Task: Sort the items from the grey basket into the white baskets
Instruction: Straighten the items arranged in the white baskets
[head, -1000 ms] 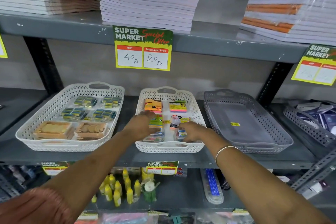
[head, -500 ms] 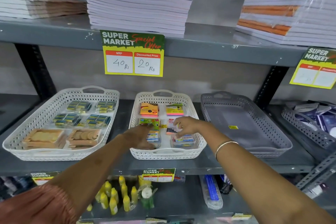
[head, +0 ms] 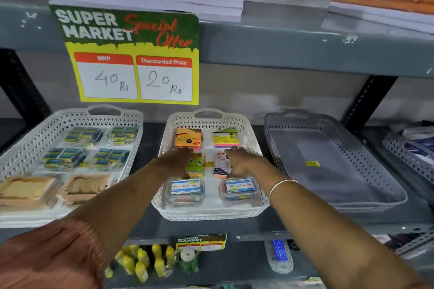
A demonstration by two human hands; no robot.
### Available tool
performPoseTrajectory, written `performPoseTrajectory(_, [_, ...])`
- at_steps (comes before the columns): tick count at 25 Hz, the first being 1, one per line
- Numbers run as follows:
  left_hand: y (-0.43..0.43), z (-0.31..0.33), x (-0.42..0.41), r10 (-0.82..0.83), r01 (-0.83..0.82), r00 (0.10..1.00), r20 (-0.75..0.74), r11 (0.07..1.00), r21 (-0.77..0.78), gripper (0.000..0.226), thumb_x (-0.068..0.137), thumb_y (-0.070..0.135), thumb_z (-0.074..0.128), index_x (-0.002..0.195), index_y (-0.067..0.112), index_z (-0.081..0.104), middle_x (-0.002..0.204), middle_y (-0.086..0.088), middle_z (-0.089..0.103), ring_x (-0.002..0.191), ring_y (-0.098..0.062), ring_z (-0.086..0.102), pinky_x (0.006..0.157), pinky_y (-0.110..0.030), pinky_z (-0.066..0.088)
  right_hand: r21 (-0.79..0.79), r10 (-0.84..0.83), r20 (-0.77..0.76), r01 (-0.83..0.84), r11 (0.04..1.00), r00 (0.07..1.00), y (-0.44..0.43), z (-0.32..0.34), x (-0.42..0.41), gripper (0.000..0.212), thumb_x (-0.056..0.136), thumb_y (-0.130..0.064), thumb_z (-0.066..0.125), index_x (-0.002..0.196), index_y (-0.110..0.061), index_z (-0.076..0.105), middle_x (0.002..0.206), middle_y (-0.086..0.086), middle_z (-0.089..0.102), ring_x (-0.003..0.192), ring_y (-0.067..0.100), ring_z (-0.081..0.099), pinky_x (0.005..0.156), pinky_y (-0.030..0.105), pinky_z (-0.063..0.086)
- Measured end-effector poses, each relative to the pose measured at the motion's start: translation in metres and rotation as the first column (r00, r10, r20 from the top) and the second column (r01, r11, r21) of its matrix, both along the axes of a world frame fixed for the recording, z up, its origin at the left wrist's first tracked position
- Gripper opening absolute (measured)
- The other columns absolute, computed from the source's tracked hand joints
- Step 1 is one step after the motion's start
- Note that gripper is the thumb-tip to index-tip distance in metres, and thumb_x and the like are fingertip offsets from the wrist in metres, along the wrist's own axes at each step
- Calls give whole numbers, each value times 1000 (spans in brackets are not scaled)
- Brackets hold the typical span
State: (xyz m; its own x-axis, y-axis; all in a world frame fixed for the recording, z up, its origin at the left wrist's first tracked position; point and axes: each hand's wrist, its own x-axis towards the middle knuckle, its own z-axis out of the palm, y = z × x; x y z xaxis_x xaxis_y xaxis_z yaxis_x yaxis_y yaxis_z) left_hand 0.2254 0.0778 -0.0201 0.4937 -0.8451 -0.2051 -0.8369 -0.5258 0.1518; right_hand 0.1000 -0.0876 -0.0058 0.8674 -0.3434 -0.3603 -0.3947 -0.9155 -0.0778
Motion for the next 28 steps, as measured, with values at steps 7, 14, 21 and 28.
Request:
performPoseTrajectory(7, [-7,0,7,-31,32,998,-49,999,30,72,69,25,80,128,6,43,128,-13,52,115,-28,49,101,-39,40,20,48,21,-49,999,999,-9,2,3,87,73,-23,78,144,-9,29,146,12,35,136,29,31,109,45,38])
performPoseTrajectory(14, [-2,9,-1,-32,32,999,-15,999,28,92,70,27,80,141,6,25,141,-16,39,127,-32,39,106,-43,35,5,62,-20,-62,998,998,-11,3,6,95,70,-23,81,146,-13,25,145,11,37,136,29,34,107,48,39])
performPoseTrajectory(21, [12,35,-9,69,-66,997,31,996,-62,92,75,33,74,144,9,18,152,-16,22,138,-34,25,109,-49,34,-50,59,7,-59,997,998,-9,6,-3,84,77,-26,76,144,-8,29,146,14,40,134,30,37,111,46,37])
performPoseTrajectory(28, [22,41,-26,93,-88,994,51,991,-97,87,78,33,71,144,11,19,155,-12,17,139,-32,24,109,-48,33,-34,89,51,-88,996,995,-12,2,-2,84,75,-25,78,144,-10,31,144,12,42,134,29,37,111,43,37])
